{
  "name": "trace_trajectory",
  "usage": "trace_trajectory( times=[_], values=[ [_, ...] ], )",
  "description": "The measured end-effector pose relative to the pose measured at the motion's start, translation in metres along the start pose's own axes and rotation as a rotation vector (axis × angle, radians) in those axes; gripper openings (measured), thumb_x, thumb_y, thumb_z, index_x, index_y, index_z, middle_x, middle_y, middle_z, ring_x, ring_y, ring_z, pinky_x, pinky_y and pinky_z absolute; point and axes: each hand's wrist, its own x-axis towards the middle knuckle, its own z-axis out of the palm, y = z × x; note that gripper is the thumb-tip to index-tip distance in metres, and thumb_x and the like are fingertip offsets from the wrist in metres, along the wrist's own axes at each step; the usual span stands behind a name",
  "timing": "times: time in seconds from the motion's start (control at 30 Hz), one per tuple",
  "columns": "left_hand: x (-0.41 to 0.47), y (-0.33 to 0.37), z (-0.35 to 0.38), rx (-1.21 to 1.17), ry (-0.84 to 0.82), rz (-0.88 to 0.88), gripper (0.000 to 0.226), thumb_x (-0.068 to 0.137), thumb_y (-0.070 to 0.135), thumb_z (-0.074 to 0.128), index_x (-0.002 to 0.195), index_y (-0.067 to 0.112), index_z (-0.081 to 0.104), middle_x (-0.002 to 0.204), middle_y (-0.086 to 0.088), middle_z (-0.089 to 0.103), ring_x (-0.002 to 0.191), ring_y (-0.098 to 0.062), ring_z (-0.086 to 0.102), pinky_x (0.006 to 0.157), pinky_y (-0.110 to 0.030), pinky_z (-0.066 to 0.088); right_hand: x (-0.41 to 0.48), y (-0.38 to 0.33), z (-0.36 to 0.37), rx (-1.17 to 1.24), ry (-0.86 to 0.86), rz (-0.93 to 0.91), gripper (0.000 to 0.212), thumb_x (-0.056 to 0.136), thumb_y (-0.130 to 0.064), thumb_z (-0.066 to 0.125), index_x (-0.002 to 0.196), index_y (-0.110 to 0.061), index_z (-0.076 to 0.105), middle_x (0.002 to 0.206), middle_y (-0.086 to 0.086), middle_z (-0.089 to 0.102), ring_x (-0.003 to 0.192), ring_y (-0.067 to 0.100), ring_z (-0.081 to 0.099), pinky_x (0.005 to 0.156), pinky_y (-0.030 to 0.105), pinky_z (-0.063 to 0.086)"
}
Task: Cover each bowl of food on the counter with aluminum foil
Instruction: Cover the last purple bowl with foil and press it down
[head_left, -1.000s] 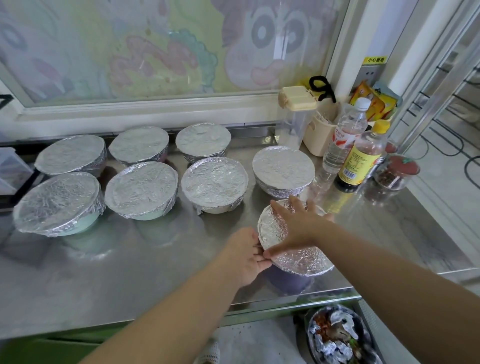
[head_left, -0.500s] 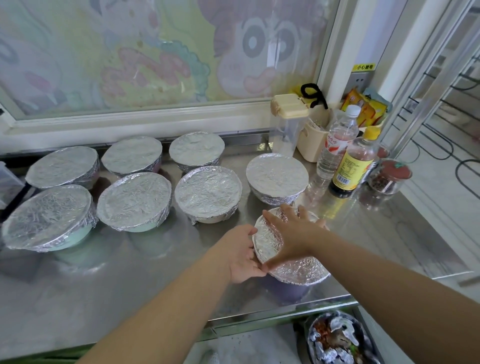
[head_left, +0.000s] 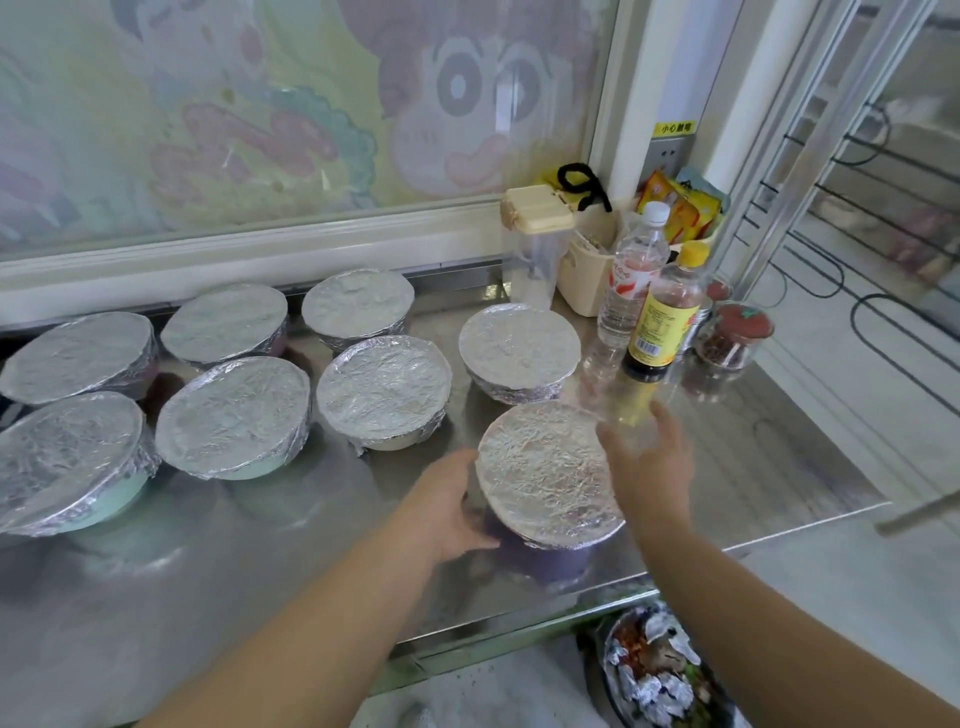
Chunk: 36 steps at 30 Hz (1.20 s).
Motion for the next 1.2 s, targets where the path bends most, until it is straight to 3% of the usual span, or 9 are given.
trace_trajectory(
  times=[0.1, 0.2, 0.3, 0.43, 0.57, 0.67, 0.8, 0.93, 1.2],
  values=[
    [0.007, 0.009, 0.01, 0.123, 0.069, 0.205, 0.008, 0.094, 0.018, 0.053, 0.093, 0.023, 0.059, 0.094, 0.001, 0.063, 0.081, -0.02, 0.058, 0.084, -0.038, 0.042, -0.024, 0.032, 0.021, 0.32, 0.03, 0.522, 0.089, 0.079, -0.049, 0.073, 0.153, -0.018, 0.034, 0.154, 0.013, 0.041, 0.136, 0.039, 0.044, 0.113, 0.056, 0.038],
    [0.021, 0.007, 0.015, 0.359, 0.034, 0.351, 0.036, 0.09, 0.024, 0.045, 0.122, 0.022, 0.059, 0.124, -0.007, 0.066, 0.095, -0.015, 0.06, 0.09, -0.034, 0.04, -0.044, 0.034, 0.038, 0.608, -0.044, 0.685, 0.067, 0.077, -0.04, 0.072, 0.135, -0.013, 0.05, 0.125, 0.016, 0.064, 0.109, 0.04, 0.064, 0.096, 0.058, 0.053],
    [0.031, 0.0, 0.012, 0.474, 0.062, 0.37, 0.032, 0.083, 0.023, 0.041, 0.107, 0.02, 0.062, 0.11, -0.016, 0.068, 0.086, -0.019, 0.062, 0.075, -0.034, 0.043, -0.043, 0.024, 0.037, 0.613, -0.045, 0.67, 0.045, 0.091, -0.023, 0.063, 0.132, -0.013, 0.047, 0.115, 0.014, 0.063, 0.102, 0.038, 0.065, 0.092, 0.053, 0.056],
    [0.019, -0.01, 0.006, 0.516, 0.106, 0.187, 0.061, 0.072, 0.051, 0.053, 0.131, 0.035, 0.049, 0.132, 0.006, 0.057, 0.115, -0.023, 0.058, 0.072, -0.04, 0.048, -0.015, 0.031, 0.022, 0.686, -0.023, 0.547, 0.069, 0.076, -0.039, 0.064, 0.139, -0.013, 0.05, 0.123, 0.011, 0.065, 0.106, 0.034, 0.067, 0.096, 0.054, 0.055],
    [0.02, -0.016, 0.004, 0.525, 0.09, 0.163, 0.069, 0.092, 0.05, 0.055, 0.153, 0.036, 0.026, 0.154, 0.01, 0.033, 0.128, -0.023, 0.045, 0.087, -0.043, 0.045, 0.003, 0.061, 0.019, 0.667, 0.04, 0.521, 0.073, 0.072, -0.051, 0.061, 0.14, -0.024, 0.053, 0.137, 0.004, 0.061, 0.121, 0.03, 0.061, 0.106, 0.055, 0.048],
    [0.023, -0.011, 0.013, 0.548, 0.06, 0.388, 0.067, 0.094, 0.04, 0.049, 0.156, 0.032, 0.023, 0.157, 0.013, 0.029, 0.138, -0.015, 0.037, 0.109, -0.041, 0.04, -0.022, 0.033, 0.014, 0.704, 0.07, 0.559, 0.028, 0.096, -0.029, 0.056, 0.121, -0.018, 0.063, 0.118, 0.005, 0.068, 0.108, 0.029, 0.065, 0.102, 0.05, 0.051],
    [0.024, -0.012, 0.022, 0.545, 0.024, 0.48, 0.054, 0.102, 0.022, 0.04, 0.154, 0.026, 0.03, 0.149, 0.012, 0.04, 0.14, -0.01, 0.037, 0.12, -0.036, 0.027, -0.025, 0.025, 0.017, 0.722, 0.081, 0.59, 0.029, 0.104, -0.014, 0.046, 0.127, -0.013, 0.063, 0.111, 0.006, 0.066, 0.098, 0.026, 0.062, 0.086, 0.036, 0.052],
    [0.027, -0.019, 0.023, 0.54, 0.025, 0.495, 0.046, 0.096, 0.016, 0.039, 0.14, 0.025, 0.046, 0.132, 0.004, 0.06, 0.117, -0.012, 0.058, 0.108, -0.038, 0.044, -0.022, 0.028, 0.015, 0.684, 0.057, 0.57, 0.031, 0.103, -0.011, 0.042, 0.126, -0.009, 0.063, 0.1, 0.004, 0.065, 0.087, 0.023, 0.062, 0.071, 0.028, 0.047],
    [0.013, -0.016, 0.014, 0.586, 0.154, 0.255, 0.02, 0.083, 0.038, 0.052, 0.103, 0.037, 0.054, 0.13, 0.001, 0.048, 0.102, -0.018, 0.056, 0.072, -0.036, 0.052, 0.006, 0.031, 0.002, 0.631, -0.093, 0.49, 0.021, 0.1, -0.023, 0.056, 0.108, -0.012, 0.071, 0.106, 0.009, 0.074, 0.102, 0.029, 0.07, 0.1, 0.049, 0.053]
  ],
)
